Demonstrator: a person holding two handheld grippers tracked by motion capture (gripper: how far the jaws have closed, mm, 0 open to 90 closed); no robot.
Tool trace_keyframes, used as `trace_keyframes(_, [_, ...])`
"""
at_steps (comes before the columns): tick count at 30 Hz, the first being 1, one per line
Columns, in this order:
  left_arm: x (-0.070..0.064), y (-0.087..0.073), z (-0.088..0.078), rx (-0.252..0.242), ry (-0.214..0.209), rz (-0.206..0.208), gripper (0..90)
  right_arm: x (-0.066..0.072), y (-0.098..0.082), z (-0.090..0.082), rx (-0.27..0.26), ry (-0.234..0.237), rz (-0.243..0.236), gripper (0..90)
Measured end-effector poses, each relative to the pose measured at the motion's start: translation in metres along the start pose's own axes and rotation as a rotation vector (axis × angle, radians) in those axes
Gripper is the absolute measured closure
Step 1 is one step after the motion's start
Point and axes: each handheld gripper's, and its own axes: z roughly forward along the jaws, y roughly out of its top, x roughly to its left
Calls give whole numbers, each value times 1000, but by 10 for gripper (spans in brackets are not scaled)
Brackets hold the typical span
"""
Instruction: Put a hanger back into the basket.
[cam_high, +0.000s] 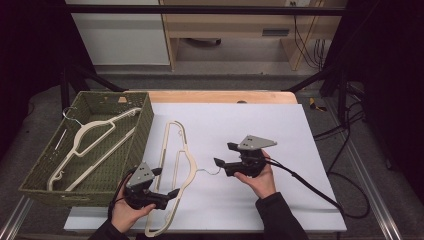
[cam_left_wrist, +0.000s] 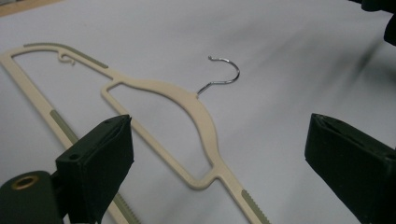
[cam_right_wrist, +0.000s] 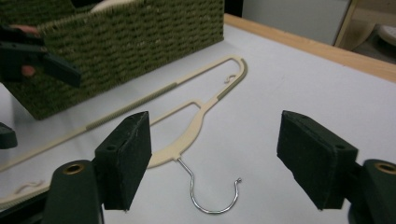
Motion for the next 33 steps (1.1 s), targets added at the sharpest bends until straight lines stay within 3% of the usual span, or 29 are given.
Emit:
trace_keyframes(5, [-1,-5,2,20,-10,-7,76,2,-3,29,79,43,-13,334])
trace_keyframes(11, [0,-7,7,41,-12,-4,76,3,-8,55,140,54,-36,417])
trace_keyframes(17, [1,-6,7,31,-9,-8,77,4,-18,77,219,66,-81,507])
trace_keyframes(25, [2,-8,8,38,-10,-12,77,4,-27,92,272,95,-105,670])
trace_keyframes(33, [2,-8,10,37,-14,-14,78,4,-33,99,317,104,-139,778])
